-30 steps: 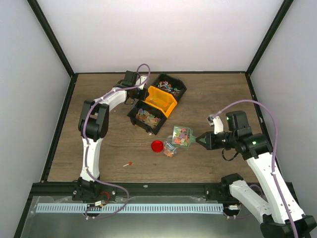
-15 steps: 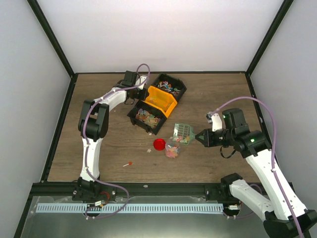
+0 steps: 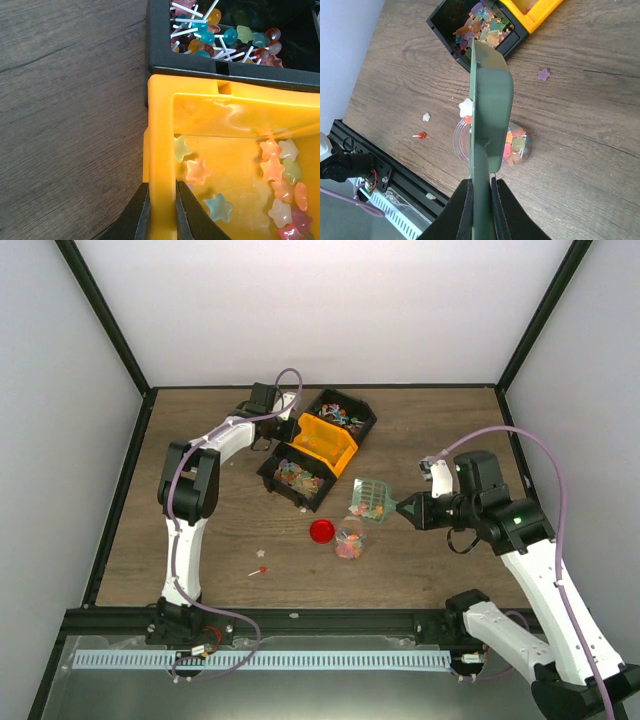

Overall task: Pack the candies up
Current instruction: Place the fake candies in the packing bottle.

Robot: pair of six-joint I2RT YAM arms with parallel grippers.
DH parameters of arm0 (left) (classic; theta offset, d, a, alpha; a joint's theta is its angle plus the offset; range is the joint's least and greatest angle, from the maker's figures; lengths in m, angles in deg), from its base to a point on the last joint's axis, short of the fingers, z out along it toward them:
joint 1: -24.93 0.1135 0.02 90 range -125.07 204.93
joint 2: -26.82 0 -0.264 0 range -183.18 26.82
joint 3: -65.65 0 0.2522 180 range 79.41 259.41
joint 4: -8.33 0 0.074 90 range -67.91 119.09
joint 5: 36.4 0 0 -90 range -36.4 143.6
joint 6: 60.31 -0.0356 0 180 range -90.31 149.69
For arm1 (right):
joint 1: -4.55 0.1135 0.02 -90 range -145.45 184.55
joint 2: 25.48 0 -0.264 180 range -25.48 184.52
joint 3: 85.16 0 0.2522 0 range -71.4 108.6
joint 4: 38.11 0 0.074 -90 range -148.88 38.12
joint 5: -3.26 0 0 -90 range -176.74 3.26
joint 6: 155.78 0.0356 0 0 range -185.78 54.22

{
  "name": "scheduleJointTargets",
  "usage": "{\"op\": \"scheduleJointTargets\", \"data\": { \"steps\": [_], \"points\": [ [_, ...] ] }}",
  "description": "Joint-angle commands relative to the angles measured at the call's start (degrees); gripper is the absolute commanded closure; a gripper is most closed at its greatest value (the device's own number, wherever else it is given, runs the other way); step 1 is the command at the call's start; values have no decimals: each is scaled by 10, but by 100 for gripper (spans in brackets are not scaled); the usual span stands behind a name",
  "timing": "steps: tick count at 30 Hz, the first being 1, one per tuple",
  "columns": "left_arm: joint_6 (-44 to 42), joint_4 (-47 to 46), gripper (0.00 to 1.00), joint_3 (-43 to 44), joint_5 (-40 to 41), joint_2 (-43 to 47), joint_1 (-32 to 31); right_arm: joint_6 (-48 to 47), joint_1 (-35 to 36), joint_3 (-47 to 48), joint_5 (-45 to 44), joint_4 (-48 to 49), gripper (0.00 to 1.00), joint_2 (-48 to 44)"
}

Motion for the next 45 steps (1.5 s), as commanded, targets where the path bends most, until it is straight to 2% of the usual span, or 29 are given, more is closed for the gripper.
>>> {"op": "scheduleJointTargets", "data": {
  "steps": [1, 5, 21, 45],
  "points": [
    [-20, 24, 96, -30, 18, -38, 2, -12, 6, 41, -15, -22, 99, 4],
    [-20, 24, 96, -31, 18, -38, 2, -22, 6, 60, -28, -42, 99, 12],
    [-17, 20, 96, -33, 14, -41, 3, -22, 7, 29, -17, -42, 99, 6],
    [-16, 14, 96, -34, 11, -41, 3, -26, 15, 61, -43, -74, 99, 37]
  ]
}}
